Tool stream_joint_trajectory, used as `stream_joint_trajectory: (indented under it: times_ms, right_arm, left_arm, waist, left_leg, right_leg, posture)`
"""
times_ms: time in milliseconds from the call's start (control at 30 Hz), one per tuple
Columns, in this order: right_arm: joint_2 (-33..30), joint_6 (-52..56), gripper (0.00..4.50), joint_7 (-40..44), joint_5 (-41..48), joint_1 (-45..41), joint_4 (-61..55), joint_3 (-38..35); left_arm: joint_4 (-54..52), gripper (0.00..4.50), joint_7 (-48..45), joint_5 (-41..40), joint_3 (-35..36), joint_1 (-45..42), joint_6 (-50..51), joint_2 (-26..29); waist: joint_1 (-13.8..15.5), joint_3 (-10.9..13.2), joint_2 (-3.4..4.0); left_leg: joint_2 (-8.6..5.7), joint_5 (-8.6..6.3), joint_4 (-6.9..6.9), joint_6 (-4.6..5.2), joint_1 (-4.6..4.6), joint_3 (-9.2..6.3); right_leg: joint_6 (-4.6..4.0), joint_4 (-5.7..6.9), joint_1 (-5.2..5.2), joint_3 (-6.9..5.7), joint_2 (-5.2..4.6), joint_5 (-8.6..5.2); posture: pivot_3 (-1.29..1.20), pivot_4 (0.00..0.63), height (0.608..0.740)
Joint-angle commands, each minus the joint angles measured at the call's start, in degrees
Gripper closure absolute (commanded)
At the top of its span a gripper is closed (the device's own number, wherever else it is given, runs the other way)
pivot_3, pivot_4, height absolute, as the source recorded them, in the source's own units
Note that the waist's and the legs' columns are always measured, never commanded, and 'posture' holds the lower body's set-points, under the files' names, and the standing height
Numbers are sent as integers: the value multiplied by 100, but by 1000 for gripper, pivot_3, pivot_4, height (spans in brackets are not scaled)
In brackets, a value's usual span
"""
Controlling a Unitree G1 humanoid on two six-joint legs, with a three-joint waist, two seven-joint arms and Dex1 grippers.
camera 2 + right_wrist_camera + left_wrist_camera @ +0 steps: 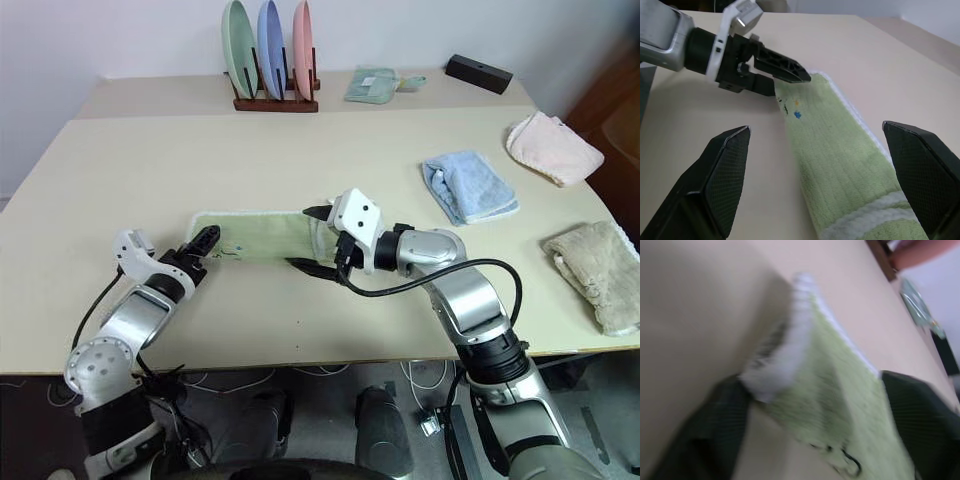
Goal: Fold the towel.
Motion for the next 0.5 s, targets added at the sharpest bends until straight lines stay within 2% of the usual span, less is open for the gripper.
stream_joint_trajectory:
  times_ms: [33, 167, 267, 400, 500]
  right_arm:
    - [-52, 13, 150, -68, 28, 75, -352, -39]
    - [-95, 86, 150, -146, 20, 226, -496, -28]
    - [-169, 101, 150, -186, -36, 299, -569, -25]
    - [-480, 88, 150, -132, -28, 412, -539, -249]
    - [-598, 24, 150, -117, -22, 429, -453, -289]
  left_arm:
    - [135, 2412, 174, -278, 54, -22, -152, -65]
    - [15, 4448, 60, -487, 126, -51, -498, 13]
    - [-281, 4448, -267, -309, 76, -46, -896, 257]
    - [-586, 4448, -1137, -181, 336, 34, -1079, 1573]
    - [-624, 4448, -1636, -94, 191, 80, -1083, 2238]
  waist:
    - [2, 0, -1]
    - [-10, 6, -12]
    - [-27, 6, -12]
    - [-45, 6, -12]
    - [-33, 6, -10]
  left_leg:
    - [0, 0, 0, 0, 0, 0]
    - [0, 0, 0, -1, -6, 0]
    - [0, 0, -3, -1, -8, 0]
    - [2, 1, -11, -4, -10, 0]
    - [2, 1, -15, -4, -10, 2]
  right_leg:
    - [0, -1, 0, 0, 0, 0]
    - [-2, -7, -2, 0, -1, -1]
    - [-4, -13, -3, -1, 0, -2]
    - [-12, -10, -14, 0, 1, -6]
    - [-19, -14, -13, 1, 1, -10]
  posture:
    - [0, 150, 740]
    - [0, 150, 740]
    - [0, 150, 740]
    - [0, 150, 740]
    - [0, 150, 740]
